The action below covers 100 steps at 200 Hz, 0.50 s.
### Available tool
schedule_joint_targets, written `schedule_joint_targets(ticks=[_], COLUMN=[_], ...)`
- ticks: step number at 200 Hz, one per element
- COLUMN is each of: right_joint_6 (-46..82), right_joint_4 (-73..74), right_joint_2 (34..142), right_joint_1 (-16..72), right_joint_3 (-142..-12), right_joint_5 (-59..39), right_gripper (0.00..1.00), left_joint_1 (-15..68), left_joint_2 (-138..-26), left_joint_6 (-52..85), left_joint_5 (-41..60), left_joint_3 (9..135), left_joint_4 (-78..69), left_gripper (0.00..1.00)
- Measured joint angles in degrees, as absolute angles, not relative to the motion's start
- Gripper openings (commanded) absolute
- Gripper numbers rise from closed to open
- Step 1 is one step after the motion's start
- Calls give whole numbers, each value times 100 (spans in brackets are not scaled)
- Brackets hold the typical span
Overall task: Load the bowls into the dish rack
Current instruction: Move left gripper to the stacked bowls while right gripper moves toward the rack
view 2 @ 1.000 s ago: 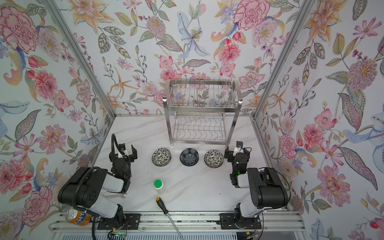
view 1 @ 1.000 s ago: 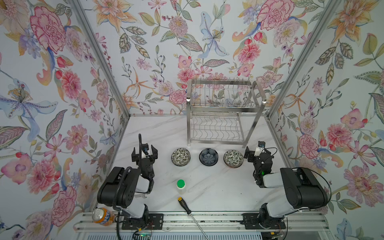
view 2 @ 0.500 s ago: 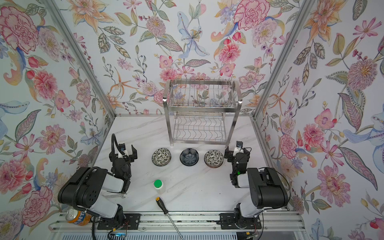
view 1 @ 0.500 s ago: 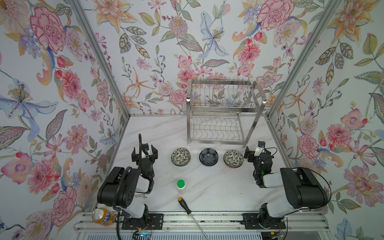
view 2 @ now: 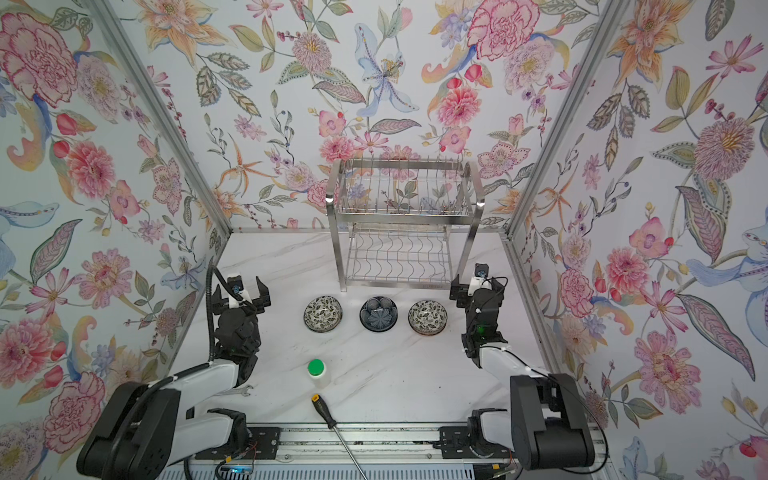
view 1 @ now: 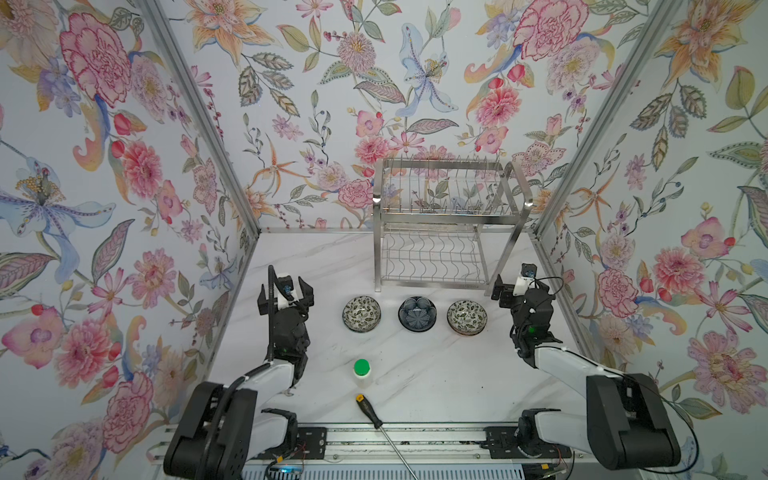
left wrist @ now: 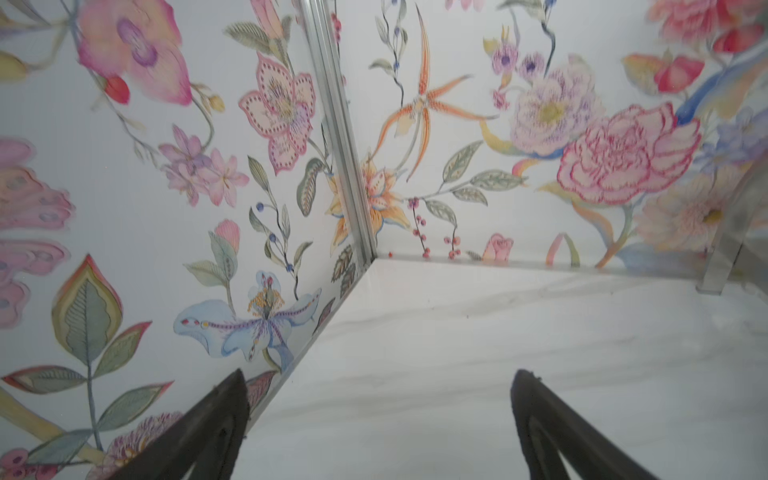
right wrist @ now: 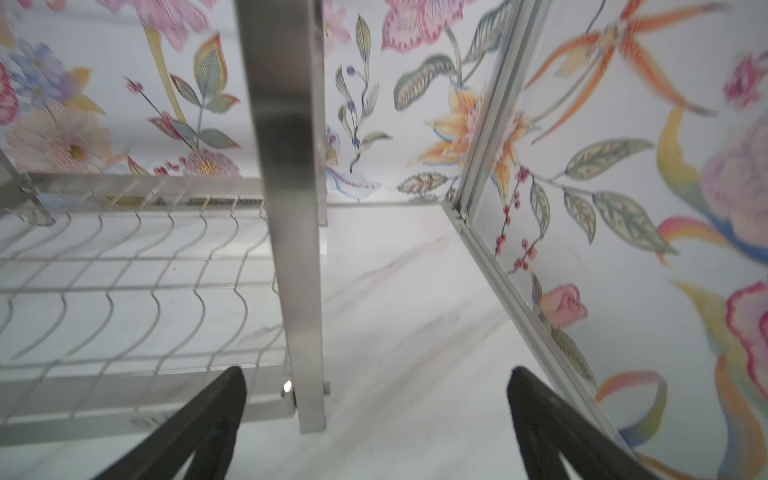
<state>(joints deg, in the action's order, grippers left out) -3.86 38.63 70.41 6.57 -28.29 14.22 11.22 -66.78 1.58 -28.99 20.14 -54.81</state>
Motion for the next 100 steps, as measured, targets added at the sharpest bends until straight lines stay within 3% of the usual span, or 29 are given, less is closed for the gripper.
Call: schedule_joint_targets(ticks=[36, 70, 100], right_joint_6=[-412, -270, -222], right_joint_4=[2145, 314, -832], right_joint_2=[6517, 6536, 6545], right_joint_1=[1186, 1280, 1382], right_joint_3=[-4136, -5203, -5636], right_joint_5=[1411, 1087, 882], right_gripper=[99, 99, 99], left_joint_1=[1133, 1166, 1166], left_joint_2=[-6053, -6554, -7065], left_joint_6=[701, 947, 1017], left_joint_5=[-2801, -2029, -980], left_joint_3=[3629, 5249, 5728], left_joint_4=[-2985, -554, 847], left_gripper=[99, 99, 99])
